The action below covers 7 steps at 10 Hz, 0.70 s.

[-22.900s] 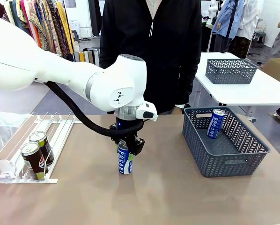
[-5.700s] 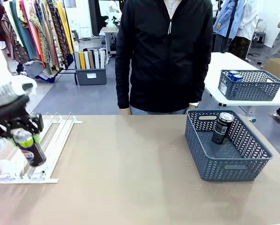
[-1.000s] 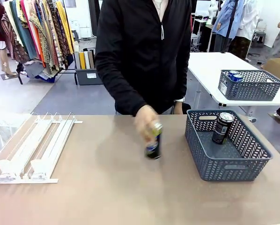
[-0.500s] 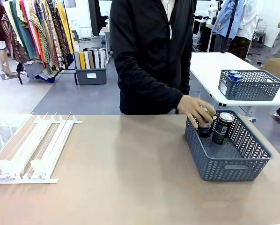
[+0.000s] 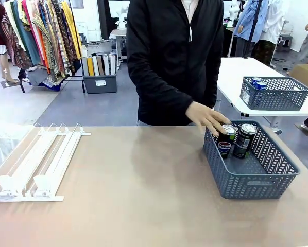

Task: Retrieve and store the cans from the dispenser.
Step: Pick up one can from the Automatic Can Dispenser and place it in the middle of the table.

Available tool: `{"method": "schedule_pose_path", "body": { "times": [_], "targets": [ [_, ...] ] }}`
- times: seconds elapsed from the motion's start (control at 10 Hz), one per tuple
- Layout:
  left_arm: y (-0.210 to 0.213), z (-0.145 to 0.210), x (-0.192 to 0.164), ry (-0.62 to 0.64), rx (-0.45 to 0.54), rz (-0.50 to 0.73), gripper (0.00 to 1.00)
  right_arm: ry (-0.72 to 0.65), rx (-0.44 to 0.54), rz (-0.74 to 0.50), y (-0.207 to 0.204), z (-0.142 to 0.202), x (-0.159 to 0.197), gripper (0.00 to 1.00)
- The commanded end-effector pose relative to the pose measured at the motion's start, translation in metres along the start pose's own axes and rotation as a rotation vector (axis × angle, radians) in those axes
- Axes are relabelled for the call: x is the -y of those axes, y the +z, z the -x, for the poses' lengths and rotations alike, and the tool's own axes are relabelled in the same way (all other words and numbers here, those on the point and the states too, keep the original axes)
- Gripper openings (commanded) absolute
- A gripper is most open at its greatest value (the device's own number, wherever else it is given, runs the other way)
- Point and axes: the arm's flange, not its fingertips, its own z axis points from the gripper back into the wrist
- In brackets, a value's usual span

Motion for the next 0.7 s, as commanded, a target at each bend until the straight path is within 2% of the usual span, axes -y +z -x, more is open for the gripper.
{"method": "schedule_pose_path", "body": {
  "times": [0.0,0.6],
  "targets": [
    [-0.0007,0.0010,0.0031,0.000,0.006,0.020,1.00,0.015,0.020,-0.025,-0.0025,-0.0045,-0.0035,1.00],
    [-0.0007,0.0010,0.0031,0.000,0.006,0.020,1.00,0.015,0.020,-0.025,-0.0025,-0.0045,-0.0035,1.00]
  ]
}}
